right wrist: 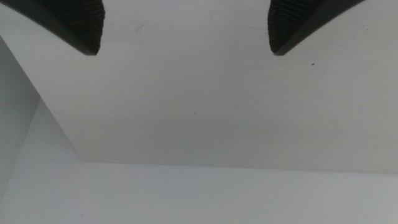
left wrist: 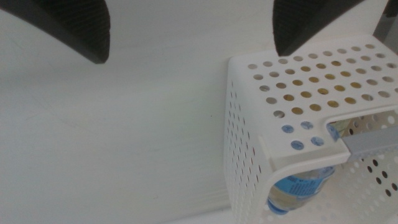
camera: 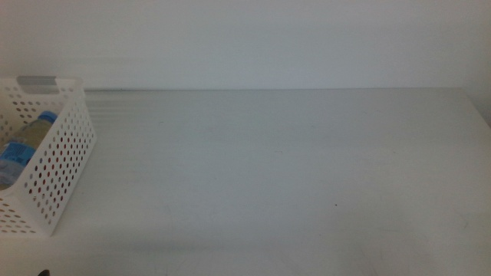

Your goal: Use arms to grab the bottles and put them into the dustbin to the left of the table.

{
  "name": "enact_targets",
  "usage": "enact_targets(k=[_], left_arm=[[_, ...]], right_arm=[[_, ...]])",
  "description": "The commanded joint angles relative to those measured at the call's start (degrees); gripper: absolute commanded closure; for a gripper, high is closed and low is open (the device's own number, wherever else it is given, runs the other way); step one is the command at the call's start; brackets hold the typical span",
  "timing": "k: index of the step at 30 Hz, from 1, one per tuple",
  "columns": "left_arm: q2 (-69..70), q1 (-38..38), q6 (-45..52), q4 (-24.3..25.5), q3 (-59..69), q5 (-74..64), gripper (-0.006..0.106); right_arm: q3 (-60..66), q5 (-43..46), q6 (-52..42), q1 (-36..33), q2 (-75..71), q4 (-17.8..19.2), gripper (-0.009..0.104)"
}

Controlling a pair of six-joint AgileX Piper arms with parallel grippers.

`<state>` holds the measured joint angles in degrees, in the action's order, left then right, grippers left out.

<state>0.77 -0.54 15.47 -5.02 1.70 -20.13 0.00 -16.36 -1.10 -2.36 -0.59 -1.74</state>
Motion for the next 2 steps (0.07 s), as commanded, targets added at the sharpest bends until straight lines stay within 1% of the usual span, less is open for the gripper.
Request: enact_targets(k=[1, 2], left_arm=[[0.9, -0.1, -0.9, -0.9, 0.3, 4.3, 0.019], [0.8, -0.1, -0.9, -0.9, 0.3, 4.3, 0.019]], right_arm=[[-1.5, 4.4, -0.9, 0.3, -1.5, 0.6, 0.019], [-1.5, 4.4, -0.9, 0.3, -1.5, 0.6, 0.019]])
